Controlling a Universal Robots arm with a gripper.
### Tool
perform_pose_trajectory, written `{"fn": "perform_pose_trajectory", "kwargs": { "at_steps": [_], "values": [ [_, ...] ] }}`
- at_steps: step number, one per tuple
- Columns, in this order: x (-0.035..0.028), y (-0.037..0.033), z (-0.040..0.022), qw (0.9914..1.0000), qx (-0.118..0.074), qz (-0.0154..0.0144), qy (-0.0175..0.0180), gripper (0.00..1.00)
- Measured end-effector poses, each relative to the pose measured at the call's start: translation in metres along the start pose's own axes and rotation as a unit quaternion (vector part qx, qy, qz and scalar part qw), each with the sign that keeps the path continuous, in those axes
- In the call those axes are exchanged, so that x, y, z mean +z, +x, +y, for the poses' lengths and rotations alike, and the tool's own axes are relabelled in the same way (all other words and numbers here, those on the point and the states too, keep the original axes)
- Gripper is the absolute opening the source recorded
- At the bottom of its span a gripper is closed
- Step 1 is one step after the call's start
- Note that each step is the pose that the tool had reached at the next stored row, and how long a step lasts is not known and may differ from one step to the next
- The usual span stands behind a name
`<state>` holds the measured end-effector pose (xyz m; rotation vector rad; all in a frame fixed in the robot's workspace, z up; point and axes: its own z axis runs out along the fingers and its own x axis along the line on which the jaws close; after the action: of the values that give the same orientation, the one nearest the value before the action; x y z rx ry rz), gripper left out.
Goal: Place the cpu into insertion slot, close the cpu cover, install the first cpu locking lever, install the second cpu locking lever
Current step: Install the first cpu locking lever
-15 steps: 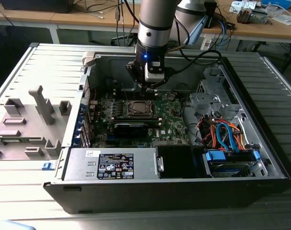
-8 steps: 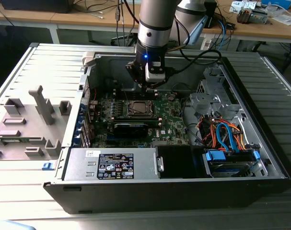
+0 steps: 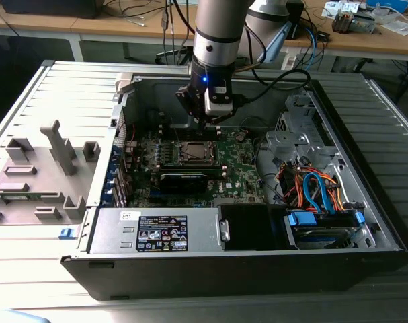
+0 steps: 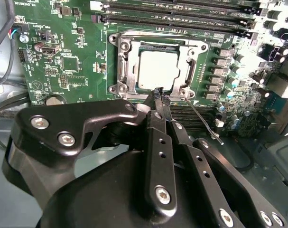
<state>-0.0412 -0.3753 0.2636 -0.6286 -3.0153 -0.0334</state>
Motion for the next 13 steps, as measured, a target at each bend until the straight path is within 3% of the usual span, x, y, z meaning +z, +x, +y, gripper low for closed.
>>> {"fn": "perform_pose_trajectory", "kwargs": {
  "at_steps": [13],
  "values": [
    [0.0, 0.0, 0.0, 0.99993, -0.012, 0.0006, -0.0004, 0.11]
  ]
}}
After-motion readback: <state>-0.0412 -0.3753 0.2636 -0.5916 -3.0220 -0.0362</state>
